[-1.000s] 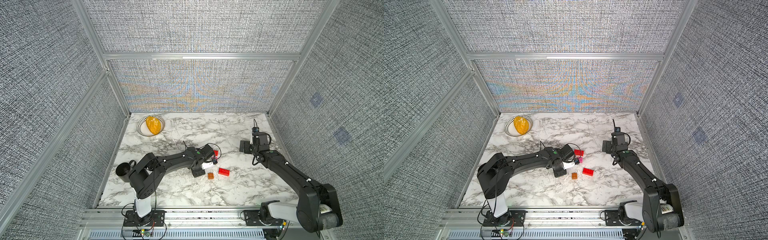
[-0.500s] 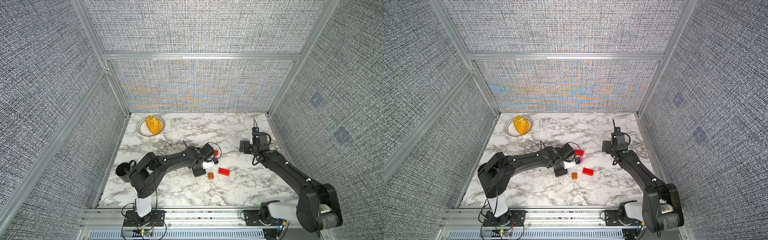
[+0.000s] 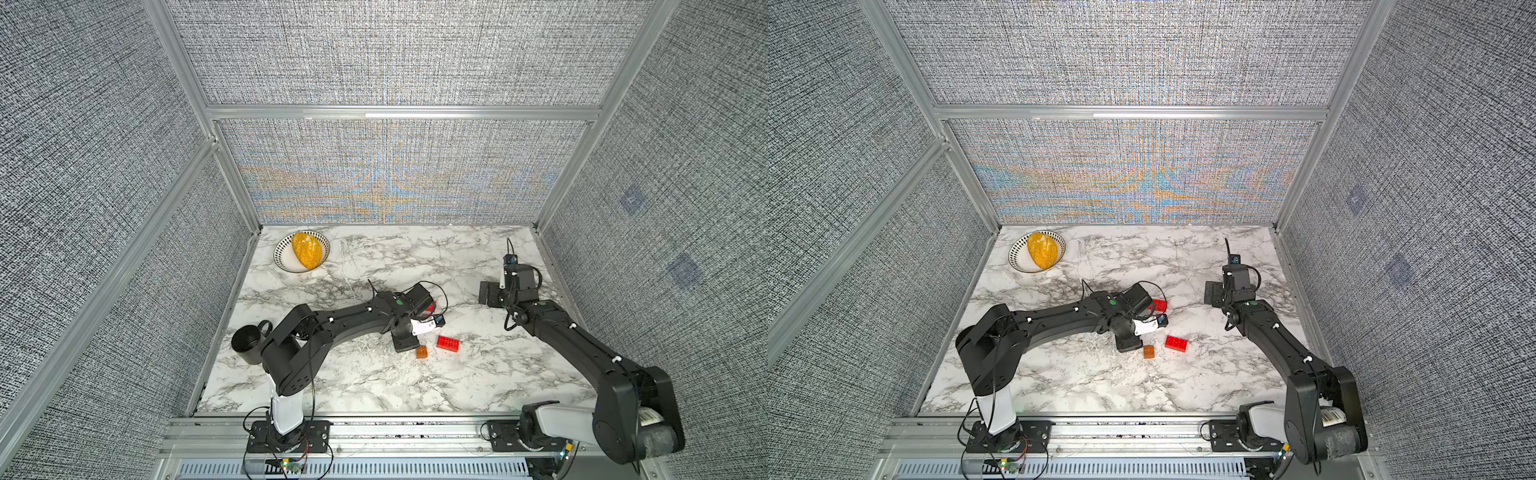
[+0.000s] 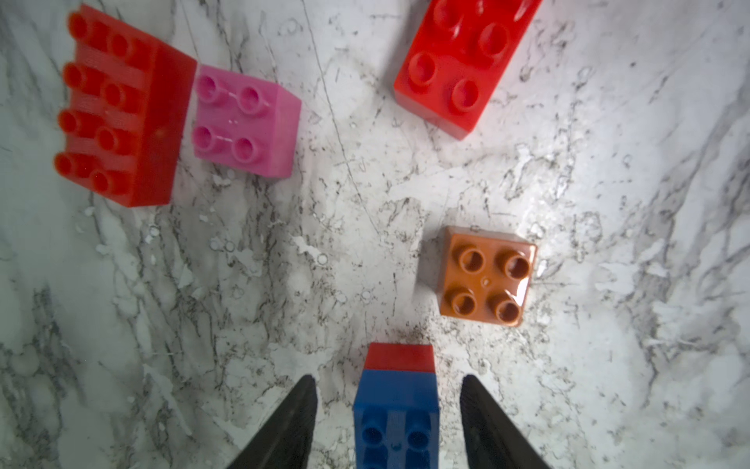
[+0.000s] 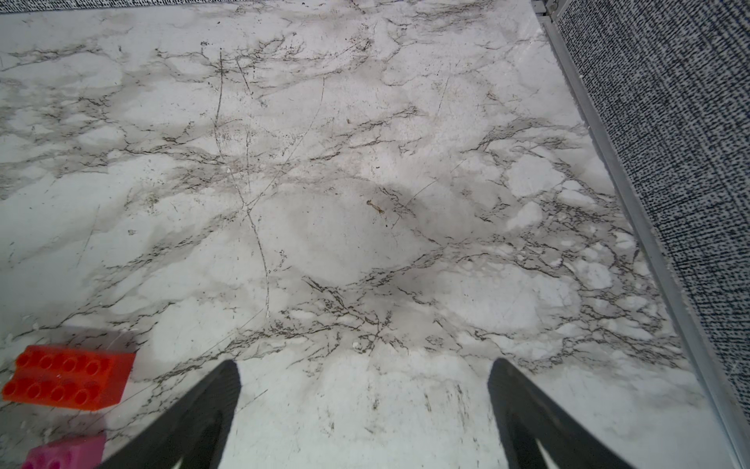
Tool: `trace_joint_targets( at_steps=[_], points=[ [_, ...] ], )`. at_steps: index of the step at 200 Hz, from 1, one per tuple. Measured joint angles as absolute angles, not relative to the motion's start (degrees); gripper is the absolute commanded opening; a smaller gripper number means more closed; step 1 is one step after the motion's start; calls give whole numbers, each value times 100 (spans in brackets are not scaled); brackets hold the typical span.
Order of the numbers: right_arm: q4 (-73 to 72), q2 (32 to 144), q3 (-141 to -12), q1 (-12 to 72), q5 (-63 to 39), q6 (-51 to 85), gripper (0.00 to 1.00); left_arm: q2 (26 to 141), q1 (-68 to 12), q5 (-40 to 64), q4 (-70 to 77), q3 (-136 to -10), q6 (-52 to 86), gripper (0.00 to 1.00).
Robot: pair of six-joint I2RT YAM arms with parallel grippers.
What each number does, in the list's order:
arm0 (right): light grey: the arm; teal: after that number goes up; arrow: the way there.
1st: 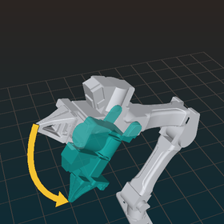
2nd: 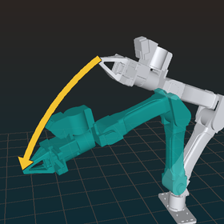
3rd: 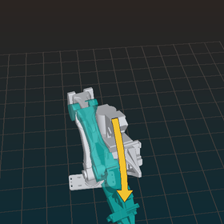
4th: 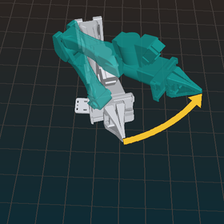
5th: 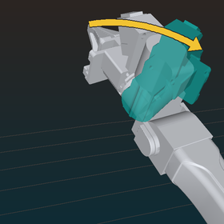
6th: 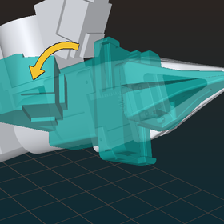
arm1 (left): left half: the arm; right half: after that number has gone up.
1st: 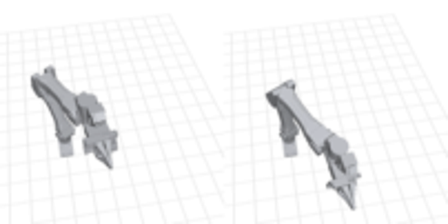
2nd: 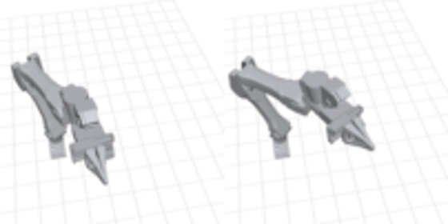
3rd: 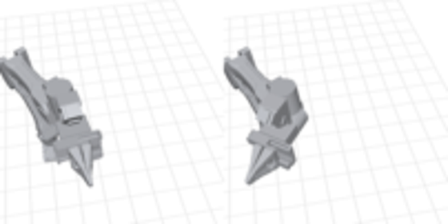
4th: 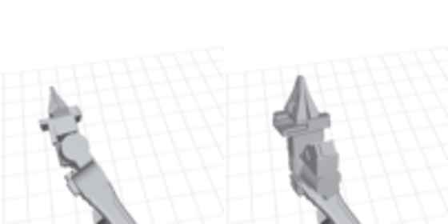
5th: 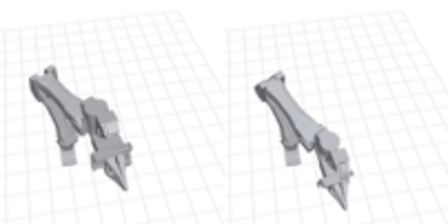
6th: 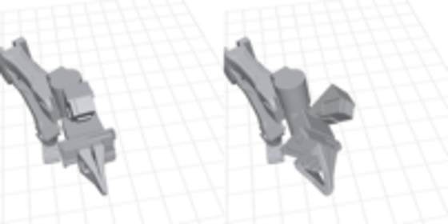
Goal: Assemble the letter p with lego
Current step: Assemble the lego brick with the lego brick, then pick up the lego brick from the center of the board.
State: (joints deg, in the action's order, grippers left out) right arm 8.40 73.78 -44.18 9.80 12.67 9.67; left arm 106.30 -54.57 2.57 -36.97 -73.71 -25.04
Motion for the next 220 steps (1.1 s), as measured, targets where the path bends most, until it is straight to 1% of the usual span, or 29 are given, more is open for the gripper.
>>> trace_joint_targets(
  at_steps=[37,61,76,79,81,84,85,90,107,130,165,194,220],
  points=[
    [838,7378,-4418,980,1267,965,98,10431,-5457,134,-3693,-7476,-2504,61],
    [838,7328,-4418,980,1149,963,98,9692,-5391,-73,-3352,-7177,-2427,62],
    [856,7249,-4451,991,965,919,98,9074,-5262,-322,-2969,-6803,-2261,67],
    [854,7236,-4462,1002,945,906,97,8954,-5231,-366,-2902,-6729,-2213,71],
    [851,7229,-4466,1011,932,902,98,8860,-5205,-410,-2838,-6672,-2182,78],
    [849,7212,-4473,1031,899,897,97,8742,-5172,-454,-2762,-6598,-2134,94],
    [847,7205,-4477,1041,884,897,97,8711,-5164,-460,-2746,-6578,-2121,97],
    [849,7172,-4491,1083,825,878,97,8501,-5109,-523,-2611,-6449,-2032,100],
    [1015,7135,-4694,1295,642,757,97,7876,-4936,-768,-2191,-6064,-1581,100],
    [1347,7273,-5234,1745,626,491,97,7347,-4772,-891,-1903,-5754,-978,100],
    [2340,7835,-5933,2753,989,-82,95,7087,-4539,-475,-1767,-5559,-58,100],
    [3177,8117,-5892,3417,1225,-593,95,7067,-4482,-132,-1750,-5450,440,99],
    [3522,8101,-5658,3741,1096,-978,94,6648,-4469,-97,-1673,-5127,733,99]
  ],
)
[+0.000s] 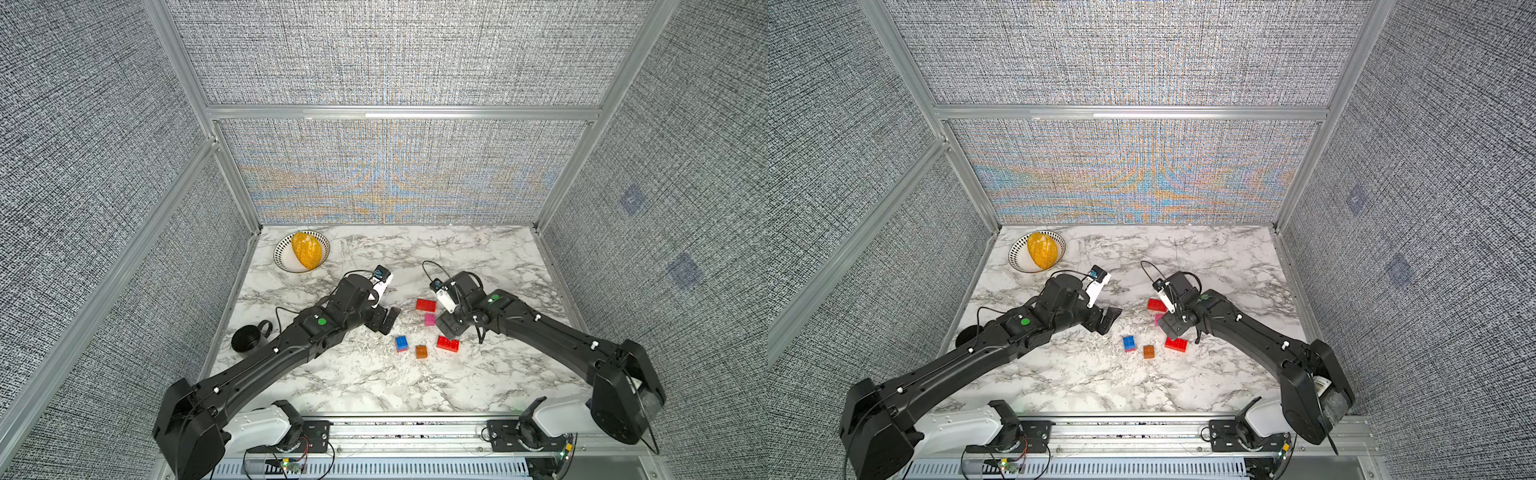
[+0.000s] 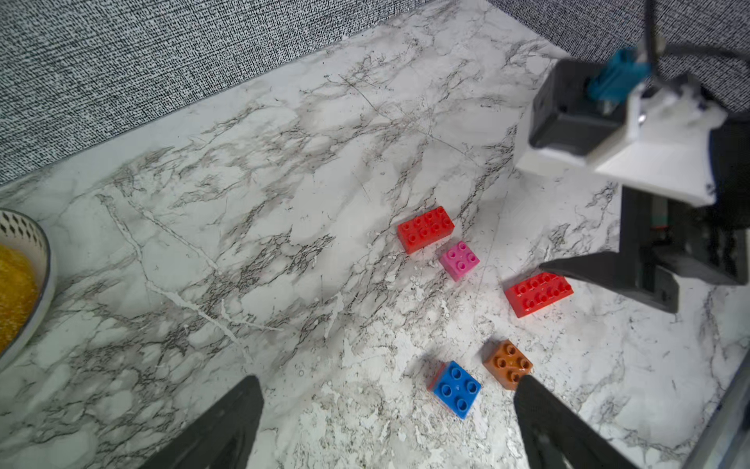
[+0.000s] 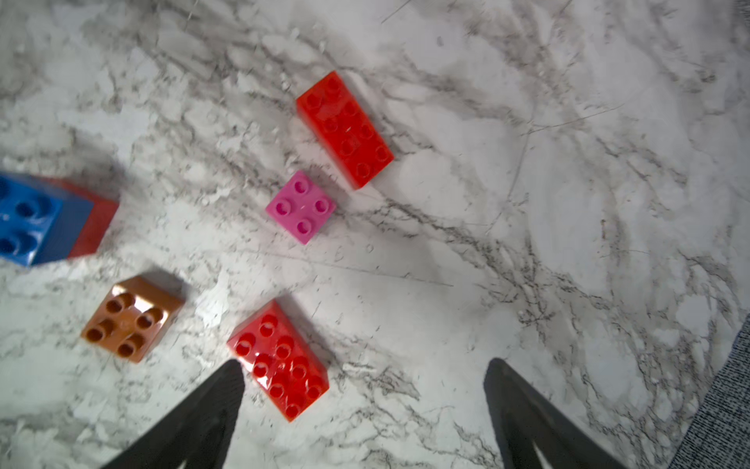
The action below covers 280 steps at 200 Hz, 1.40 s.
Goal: Assemble the letter p with lego
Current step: Pick up the lego brick from the center of the board.
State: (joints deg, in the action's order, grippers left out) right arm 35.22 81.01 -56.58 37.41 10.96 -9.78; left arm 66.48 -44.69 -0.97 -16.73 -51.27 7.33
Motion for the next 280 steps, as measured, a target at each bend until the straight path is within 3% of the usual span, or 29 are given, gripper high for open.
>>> trace_joint_targets(
  at_steps=[69,280],
  points=[
    [3583,8602,-5533,3983,410,-1468,73,5723,-4453,-467,-1378,-4788,1339,100],
    [3835,9441,-5531,4228,873,-1824,50,5813,-4449,-711,-1514,-4980,1367,100]
  ],
)
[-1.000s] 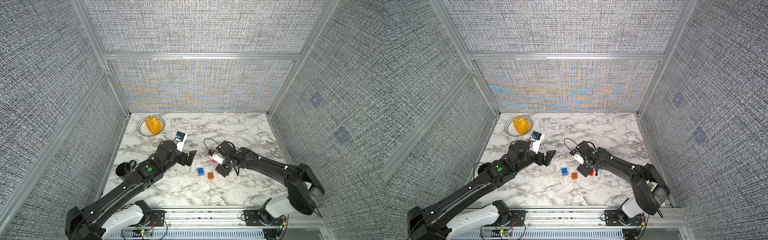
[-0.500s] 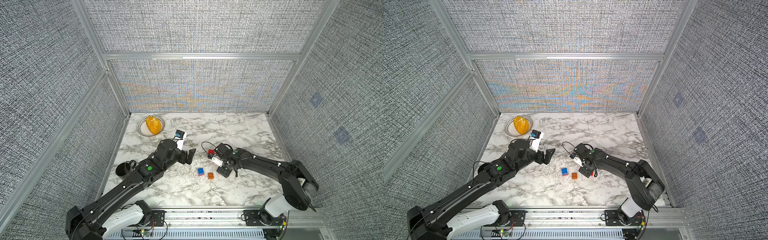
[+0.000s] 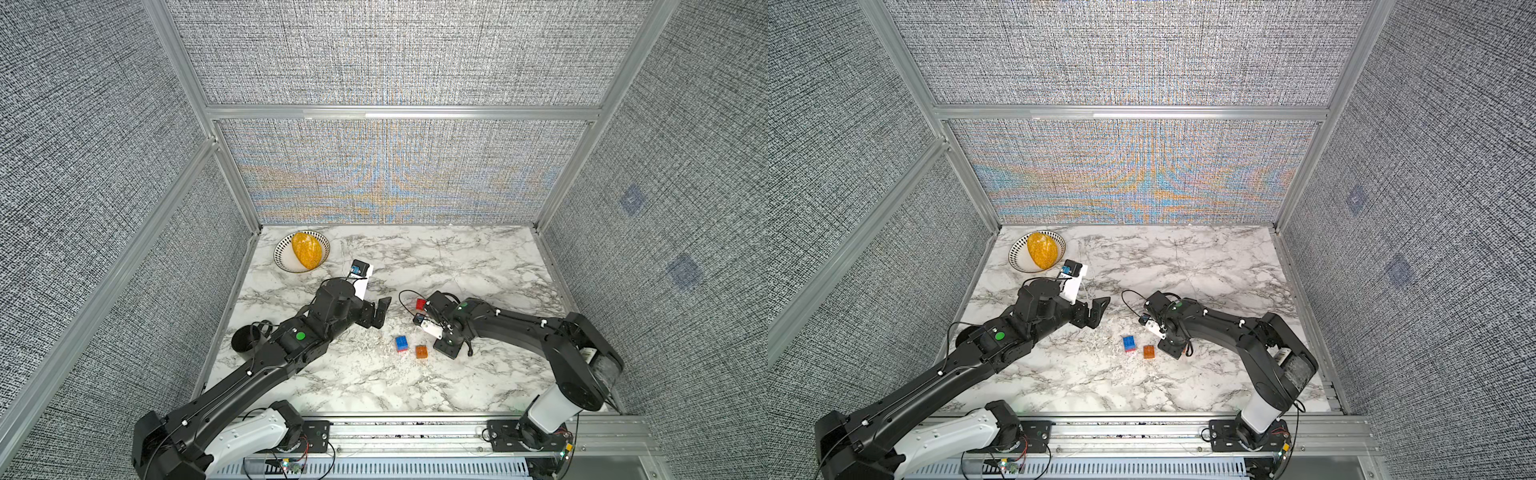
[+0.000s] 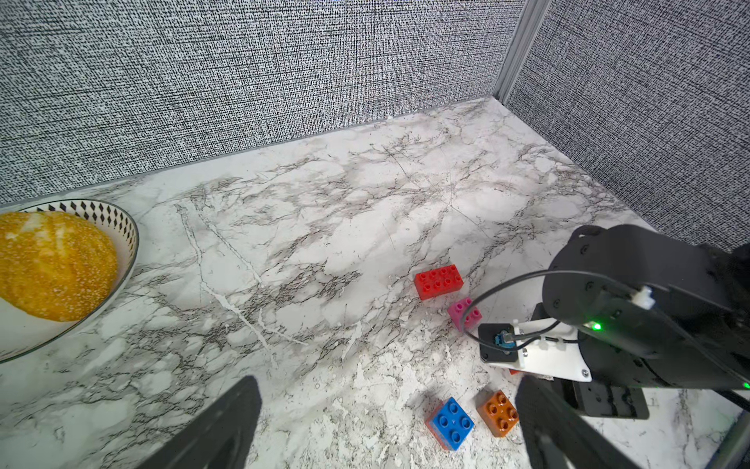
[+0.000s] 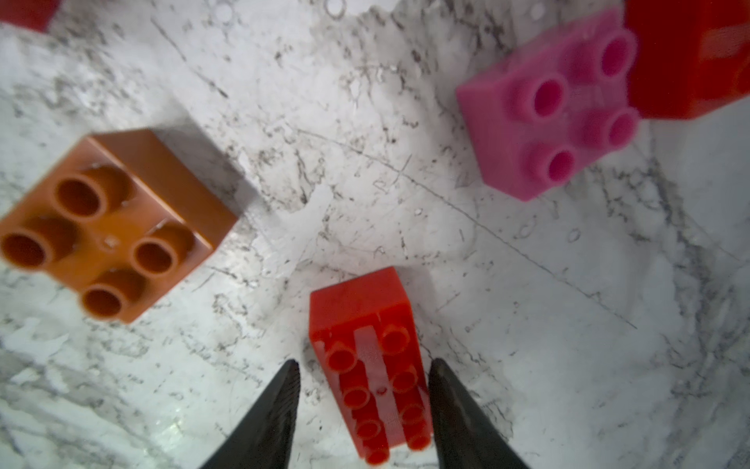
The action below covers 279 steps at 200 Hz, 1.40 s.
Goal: Assemble the letter p with lego
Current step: Pick up the lego brick from the center of the board, then assemble the lego brick with the lego brick.
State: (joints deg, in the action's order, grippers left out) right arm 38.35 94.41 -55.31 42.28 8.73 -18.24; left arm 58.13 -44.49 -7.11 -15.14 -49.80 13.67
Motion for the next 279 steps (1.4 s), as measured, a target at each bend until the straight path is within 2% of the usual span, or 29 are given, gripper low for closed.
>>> trace_joint_targets(
  at_steps=[51,74,111,119,144,192,232,279],
  points=[
    [3833,9439,-5527,4228,873,-1837,42,5839,-4447,-714,-1516,-4980,1319,100],
    [3830,9428,-5513,4228,873,-1855,34,5857,-4447,-714,-1516,-4980,1302,100],
    [3868,9417,-5535,4230,873,-1865,11,5872,-4447,-711,-1511,-4932,1245,97],
    [3874,9408,-5544,4235,873,-1865,0,5872,-4447,-711,-1511,-4884,1245,95],
    [3883,9223,-5612,4235,862,-1879,0,5828,-4447,-679,-1479,-4617,1350,83],
    [3874,8667,-5754,4298,705,-2018,0,5492,-4447,-445,-991,-3726,1820,73],
    [3942,8739,-5990,4633,749,-2541,0,4980,-4447,-397,-510,-3026,2226,72],
    [3911,9052,-6617,4866,888,-3570,0,4589,-4447,-617,-467,-2891,2423,72]
  ],
)
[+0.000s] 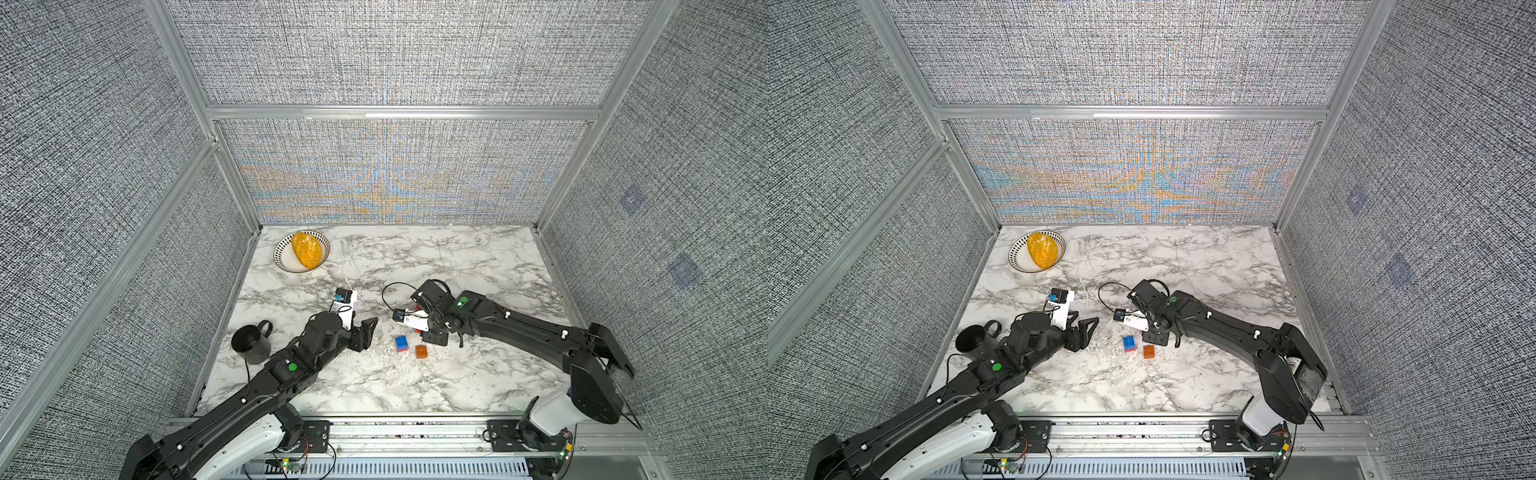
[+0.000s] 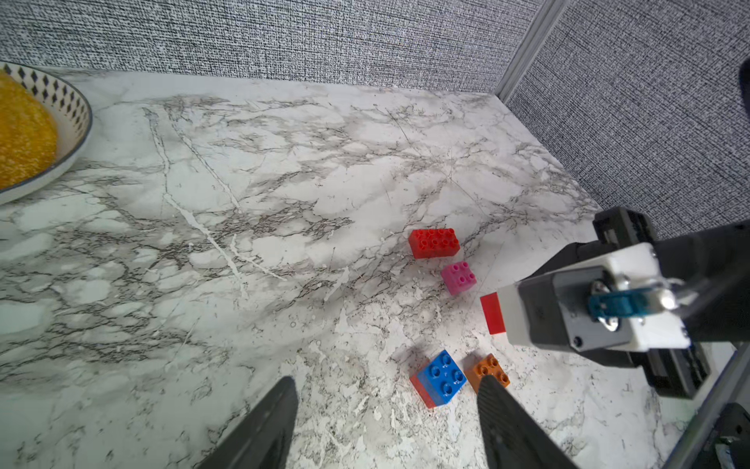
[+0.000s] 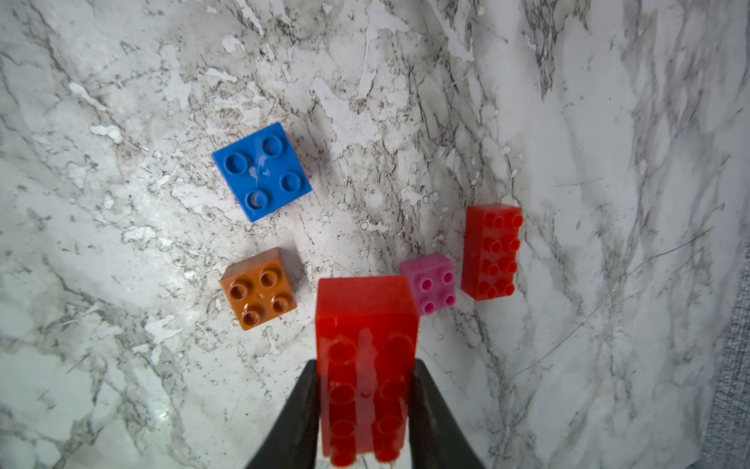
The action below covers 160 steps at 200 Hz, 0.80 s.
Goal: Assemble the letter p with lego
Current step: Assemble the lego brick with the lego brick.
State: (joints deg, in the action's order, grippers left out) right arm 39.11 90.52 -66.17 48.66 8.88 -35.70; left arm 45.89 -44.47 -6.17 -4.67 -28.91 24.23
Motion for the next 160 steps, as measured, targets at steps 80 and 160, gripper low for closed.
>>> trace_joint_targets(
  at_steps=[80,160],
  points=[
    [4036,9758,-7387,5078,1009,-4965,0,4029,-4416,-1900,-1376,-3030,2845,71],
    [4250,10092,-7544,5476,943,-5258,0,3590,-4215,-2532,-2130,-3111,3022,72]
  ],
)
